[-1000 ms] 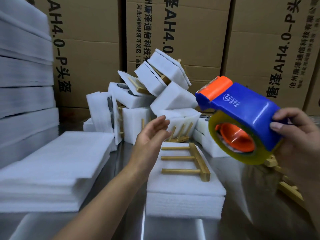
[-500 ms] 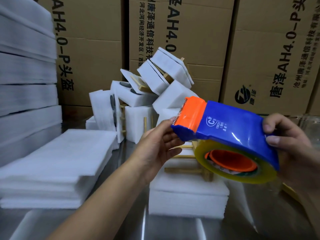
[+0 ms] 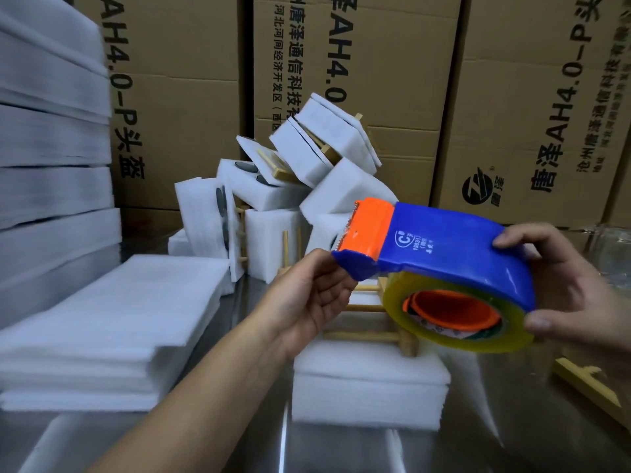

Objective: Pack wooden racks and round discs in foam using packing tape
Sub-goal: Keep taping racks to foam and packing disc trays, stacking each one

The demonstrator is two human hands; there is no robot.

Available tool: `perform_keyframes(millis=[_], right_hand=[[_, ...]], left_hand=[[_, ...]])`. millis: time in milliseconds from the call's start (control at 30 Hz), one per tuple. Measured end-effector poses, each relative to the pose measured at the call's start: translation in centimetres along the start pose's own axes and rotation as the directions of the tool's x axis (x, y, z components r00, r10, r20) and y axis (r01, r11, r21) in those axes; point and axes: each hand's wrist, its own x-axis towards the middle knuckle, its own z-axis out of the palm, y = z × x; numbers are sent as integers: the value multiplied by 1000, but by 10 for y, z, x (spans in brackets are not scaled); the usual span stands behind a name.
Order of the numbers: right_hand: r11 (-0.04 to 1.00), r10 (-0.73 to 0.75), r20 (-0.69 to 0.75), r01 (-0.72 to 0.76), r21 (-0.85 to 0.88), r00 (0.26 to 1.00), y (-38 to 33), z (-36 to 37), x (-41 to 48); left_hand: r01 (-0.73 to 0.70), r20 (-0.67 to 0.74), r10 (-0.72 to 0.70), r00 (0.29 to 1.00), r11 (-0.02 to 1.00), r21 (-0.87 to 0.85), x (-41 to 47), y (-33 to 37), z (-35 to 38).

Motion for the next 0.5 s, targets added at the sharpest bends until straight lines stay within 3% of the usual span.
perform_keyframes(millis=[167,367,500], right_hand=[[963,72,-50,-83,-256,996,-2,4,-1],[976,25,-118,-49,-211,993,-4,11,1],[954,-82,-158,32,-297,984,0,10,1]], left_hand=[[27,-17,-28,999,999,-46,-3,-1,3],[29,-49,-27,998,999,24,-3,-2,3],[-55,-102,68,992,991,125,-4,-2,3]])
